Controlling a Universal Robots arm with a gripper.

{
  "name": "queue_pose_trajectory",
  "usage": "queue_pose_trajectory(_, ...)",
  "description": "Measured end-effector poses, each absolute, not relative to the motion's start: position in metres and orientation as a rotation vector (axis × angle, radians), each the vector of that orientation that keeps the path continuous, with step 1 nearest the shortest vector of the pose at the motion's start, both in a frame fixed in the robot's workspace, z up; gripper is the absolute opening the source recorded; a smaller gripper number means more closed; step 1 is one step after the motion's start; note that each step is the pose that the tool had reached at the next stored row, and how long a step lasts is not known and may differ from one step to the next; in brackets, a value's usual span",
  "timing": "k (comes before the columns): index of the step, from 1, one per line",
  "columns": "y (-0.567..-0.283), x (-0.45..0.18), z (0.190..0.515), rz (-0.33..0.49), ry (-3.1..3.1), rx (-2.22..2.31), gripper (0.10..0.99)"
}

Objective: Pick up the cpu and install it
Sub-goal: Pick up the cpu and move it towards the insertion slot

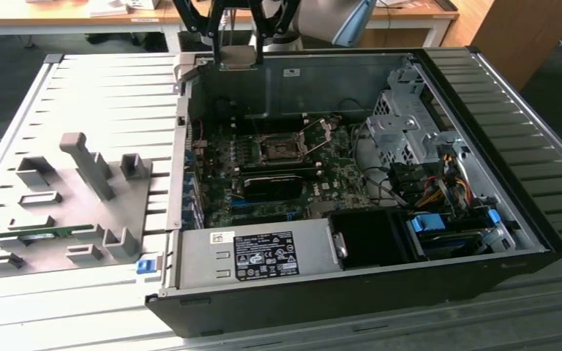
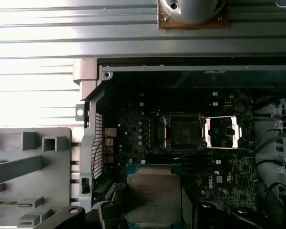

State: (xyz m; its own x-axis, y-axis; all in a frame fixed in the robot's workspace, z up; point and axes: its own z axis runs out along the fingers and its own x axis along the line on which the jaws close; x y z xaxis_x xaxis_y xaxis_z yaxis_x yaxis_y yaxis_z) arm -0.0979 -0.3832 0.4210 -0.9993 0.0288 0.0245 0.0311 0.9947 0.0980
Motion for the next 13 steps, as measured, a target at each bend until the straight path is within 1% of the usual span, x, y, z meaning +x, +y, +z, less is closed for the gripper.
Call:
queue_pose_trajectory(6,-0.369,-0.095,0.421,-0.154,-3.115,-0.047,0.541)
queue_pose_trajectory(13,-0.361,-0.077,0.420,-0.154,-3.115,-0.047,0.541)
